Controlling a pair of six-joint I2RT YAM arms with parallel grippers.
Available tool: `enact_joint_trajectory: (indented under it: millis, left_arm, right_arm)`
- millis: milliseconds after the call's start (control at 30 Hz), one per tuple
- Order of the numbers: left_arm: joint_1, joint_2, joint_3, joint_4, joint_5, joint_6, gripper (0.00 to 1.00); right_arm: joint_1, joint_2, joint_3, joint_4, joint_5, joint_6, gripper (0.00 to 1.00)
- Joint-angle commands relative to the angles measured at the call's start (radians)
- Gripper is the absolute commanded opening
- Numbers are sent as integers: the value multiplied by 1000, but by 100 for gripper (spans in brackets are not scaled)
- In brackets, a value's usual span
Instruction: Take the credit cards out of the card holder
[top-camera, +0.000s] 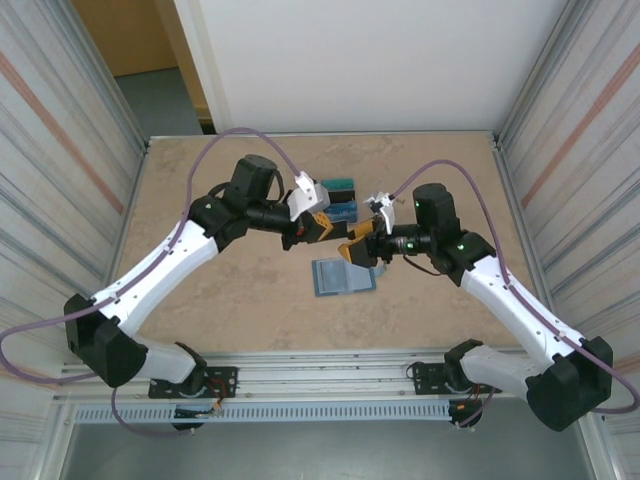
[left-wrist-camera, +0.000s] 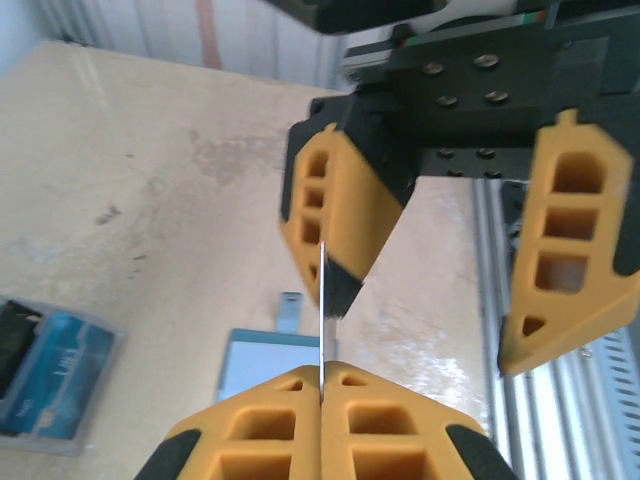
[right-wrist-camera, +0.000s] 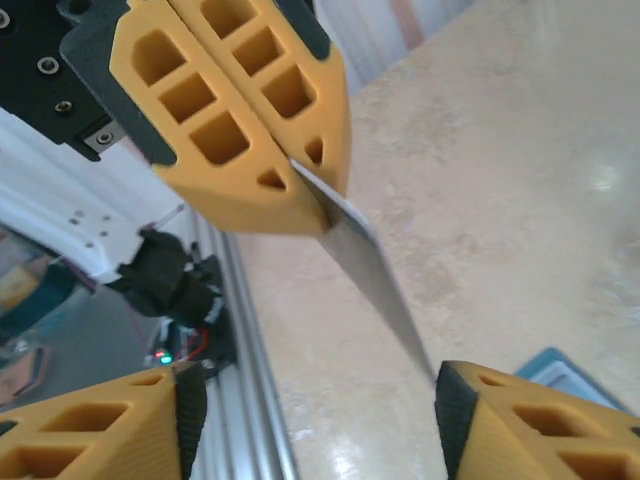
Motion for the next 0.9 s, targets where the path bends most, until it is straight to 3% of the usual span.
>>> enact_joint_trajectory:
  millis: [0, 33, 67, 167, 333, 500, 867]
  left_arm:
    - [29, 31, -25, 165, -52, 54, 0]
    - [35, 48, -25, 185, -60, 74, 0]
    - [39, 64, -25, 205, -65, 93, 0]
    - [60, 137, -10, 258, -72, 141, 0]
    - [114, 321, 120, 232, -8, 186, 0]
    - [153, 482, 220, 266, 66, 215, 0]
    - [156, 756, 452, 200, 16, 354, 0]
  right_arm:
    - [-21, -12, 10, -12, 98, 49, 76]
    - [-25, -12, 6, -7, 113, 62, 91]
    - [-30, -15, 1, -5, 138, 74, 99]
    - [-35, -25, -2, -18, 222, 101, 99]
    - [-39, -40, 12, -81, 461, 164, 99]
    - [-50, -38, 12, -122, 620, 238, 99]
    - [-55, -66, 5, -153, 718, 313, 99]
